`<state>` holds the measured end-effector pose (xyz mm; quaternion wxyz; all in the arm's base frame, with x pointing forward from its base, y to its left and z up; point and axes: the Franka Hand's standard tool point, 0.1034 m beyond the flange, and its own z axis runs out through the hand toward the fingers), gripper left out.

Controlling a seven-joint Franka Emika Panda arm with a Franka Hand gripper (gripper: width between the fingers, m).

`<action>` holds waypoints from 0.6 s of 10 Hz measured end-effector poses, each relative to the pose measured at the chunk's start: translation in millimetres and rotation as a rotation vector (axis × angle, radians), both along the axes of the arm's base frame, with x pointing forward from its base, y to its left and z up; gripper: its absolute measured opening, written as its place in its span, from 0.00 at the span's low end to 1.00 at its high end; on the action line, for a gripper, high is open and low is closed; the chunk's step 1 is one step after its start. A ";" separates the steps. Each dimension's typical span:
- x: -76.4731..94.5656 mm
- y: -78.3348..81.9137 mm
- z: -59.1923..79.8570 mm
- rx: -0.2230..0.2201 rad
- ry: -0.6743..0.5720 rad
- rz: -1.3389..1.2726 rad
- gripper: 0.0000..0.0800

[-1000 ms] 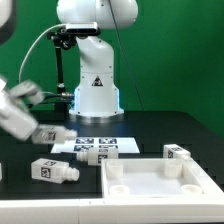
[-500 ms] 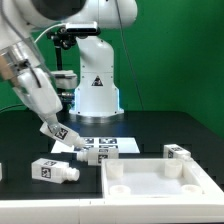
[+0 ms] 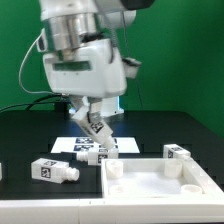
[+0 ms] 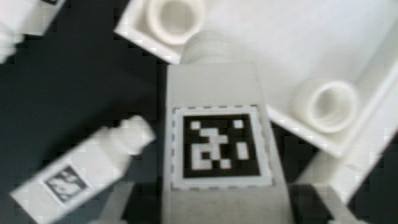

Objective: Assemble one leg

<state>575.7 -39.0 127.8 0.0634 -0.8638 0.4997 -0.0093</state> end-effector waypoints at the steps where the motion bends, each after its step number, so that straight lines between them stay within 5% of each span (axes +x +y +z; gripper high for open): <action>1: 2.1 7.8 -3.0 -0.034 -0.047 0.002 0.36; 4: 3.3 33.8 -12.4 -0.135 -0.089 0.093 0.36; 6: 19.4 59.4 -5.1 -0.225 -0.109 0.189 0.36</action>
Offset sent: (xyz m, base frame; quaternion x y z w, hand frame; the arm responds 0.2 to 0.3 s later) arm -0.0104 -0.0094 -0.0103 -0.1123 0.1807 -0.1418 0.9668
